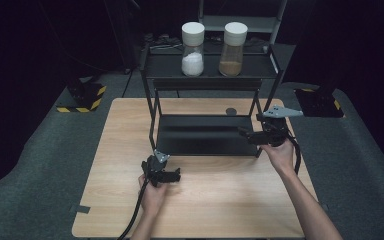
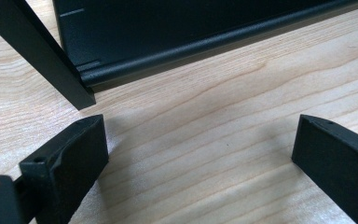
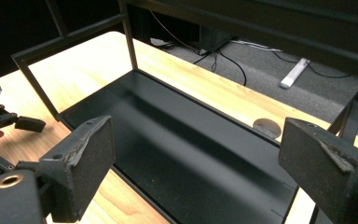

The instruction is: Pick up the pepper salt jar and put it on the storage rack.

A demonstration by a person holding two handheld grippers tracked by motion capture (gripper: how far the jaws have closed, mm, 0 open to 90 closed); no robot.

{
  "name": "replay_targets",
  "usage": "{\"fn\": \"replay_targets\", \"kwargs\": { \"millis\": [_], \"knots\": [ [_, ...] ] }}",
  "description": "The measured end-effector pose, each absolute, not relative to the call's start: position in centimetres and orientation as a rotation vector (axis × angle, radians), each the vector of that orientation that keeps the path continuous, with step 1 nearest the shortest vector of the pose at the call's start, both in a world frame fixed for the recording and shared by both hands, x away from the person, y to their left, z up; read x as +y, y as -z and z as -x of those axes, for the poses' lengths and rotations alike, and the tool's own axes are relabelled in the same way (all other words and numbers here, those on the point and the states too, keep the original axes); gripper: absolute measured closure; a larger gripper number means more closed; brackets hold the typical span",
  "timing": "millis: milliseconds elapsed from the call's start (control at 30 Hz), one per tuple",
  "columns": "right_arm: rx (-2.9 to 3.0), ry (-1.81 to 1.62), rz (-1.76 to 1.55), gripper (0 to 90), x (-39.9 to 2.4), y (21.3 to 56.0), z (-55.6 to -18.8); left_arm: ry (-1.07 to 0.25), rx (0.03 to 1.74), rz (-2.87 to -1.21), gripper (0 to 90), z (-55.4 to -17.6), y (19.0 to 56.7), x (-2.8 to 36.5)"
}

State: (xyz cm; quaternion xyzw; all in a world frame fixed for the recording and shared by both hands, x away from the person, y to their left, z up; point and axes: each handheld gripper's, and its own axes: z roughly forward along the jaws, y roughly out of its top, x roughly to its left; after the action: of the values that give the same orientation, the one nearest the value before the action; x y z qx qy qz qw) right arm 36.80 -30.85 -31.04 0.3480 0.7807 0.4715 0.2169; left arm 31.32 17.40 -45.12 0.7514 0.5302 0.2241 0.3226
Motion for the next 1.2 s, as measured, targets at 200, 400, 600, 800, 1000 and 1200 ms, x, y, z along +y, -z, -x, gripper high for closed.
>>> {"fn": "replay_targets", "kwargs": {
  "millis": [200, 400, 600, 800, 1000, 1200],
  "knots": [
    [2.175, -1.298, -0.996, 10.4, -30.7, 32.1, -36.9, -0.588, 1.392, -1.973, 3.4, -31.3, 45.1, 17.4],
    [2.186, -1.293, -0.993, 10.4, -30.4, 33.1, -37.0, -0.588, 1.392, -1.972, 3.4, -31.3, 45.1, 17.4],
    [2.190, -1.282, -0.997, 10.6, -30.3, 33.6, -36.8, -0.588, 1.392, -1.972, 3.4, -31.3, 45.1, 17.4],
    [2.194, -1.262, -1.010, 10.9, -30.0, 34.4, -36.7, -0.589, 1.392, -1.973, 3.4, -31.3, 45.1, 17.4],
    [2.200, -1.258, -1.027, 11.0, -30.2, 35.4, -36.5, -0.589, 1.392, -1.973, 3.4, -31.3, 45.1, 17.4],
    [2.208, -1.245, -1.048, 11.0, -30.5, 36.2, -36.3, -0.589, 1.392, -1.973, 3.4, -31.3, 45.1, 17.4]
  ]
}}
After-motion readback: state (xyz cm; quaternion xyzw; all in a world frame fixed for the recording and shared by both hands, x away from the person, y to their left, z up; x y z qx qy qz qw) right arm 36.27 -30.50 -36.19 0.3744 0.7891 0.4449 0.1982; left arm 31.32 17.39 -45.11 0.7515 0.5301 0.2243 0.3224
